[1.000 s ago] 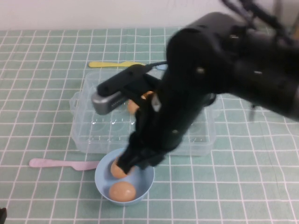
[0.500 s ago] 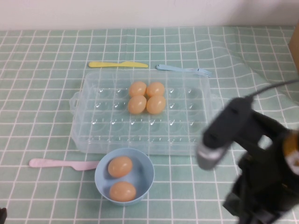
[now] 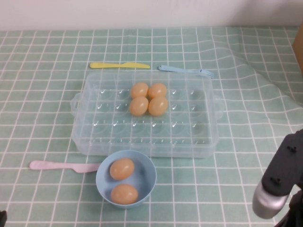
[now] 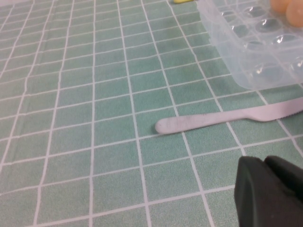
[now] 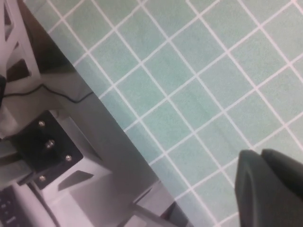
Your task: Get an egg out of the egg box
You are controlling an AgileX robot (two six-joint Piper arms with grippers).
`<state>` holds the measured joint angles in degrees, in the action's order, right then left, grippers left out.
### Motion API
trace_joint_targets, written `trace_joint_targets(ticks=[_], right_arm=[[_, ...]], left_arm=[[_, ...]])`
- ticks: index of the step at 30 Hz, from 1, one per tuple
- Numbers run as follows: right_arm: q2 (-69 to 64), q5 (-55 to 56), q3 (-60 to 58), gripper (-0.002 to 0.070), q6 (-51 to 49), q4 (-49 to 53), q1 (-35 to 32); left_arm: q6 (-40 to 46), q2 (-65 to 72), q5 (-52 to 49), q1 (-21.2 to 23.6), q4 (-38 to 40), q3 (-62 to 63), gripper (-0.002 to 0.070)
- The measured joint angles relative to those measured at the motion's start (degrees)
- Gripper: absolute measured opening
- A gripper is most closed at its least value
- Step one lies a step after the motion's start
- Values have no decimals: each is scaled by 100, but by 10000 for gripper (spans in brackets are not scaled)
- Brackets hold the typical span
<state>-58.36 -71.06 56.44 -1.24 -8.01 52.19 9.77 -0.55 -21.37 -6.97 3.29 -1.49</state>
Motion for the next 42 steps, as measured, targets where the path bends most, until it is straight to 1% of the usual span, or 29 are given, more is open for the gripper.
trace_joint_targets(ticks=[4,8,10,14,18,23,28,32,42], right_arm=[[10,543,-254,-15,492,-9,0],[159,1815,-873,-15,662,79,-69],[410,2534,-1368,-15,688,108,-269],[1182,3659,-2467,-15,710,131,-990],[2117,4482,-3555,-16,710,170,-1792],[3672,5334,-4681,-16,1177,170,-2771],[4964,5900,-5424,-16,1330,132,-3416],[5696,6021,-5632,-16,1329,-51,-3578],[5875,6035,-5672,-17,1329,-182,-3590]], left_arm=[[0,0,0,0,0,0,-5],[0,0,0,0,0,0,-4],[0,0,0,0,0,0,-4],[0,0,0,0,0,0,-4],[0,0,0,0,0,0,-4],[0,0,0,0,0,0,-4],[0,0,0,0,0,0,-4],[0,0,0,0,0,0,-4],[0,0,0,0,0,0,-4]])
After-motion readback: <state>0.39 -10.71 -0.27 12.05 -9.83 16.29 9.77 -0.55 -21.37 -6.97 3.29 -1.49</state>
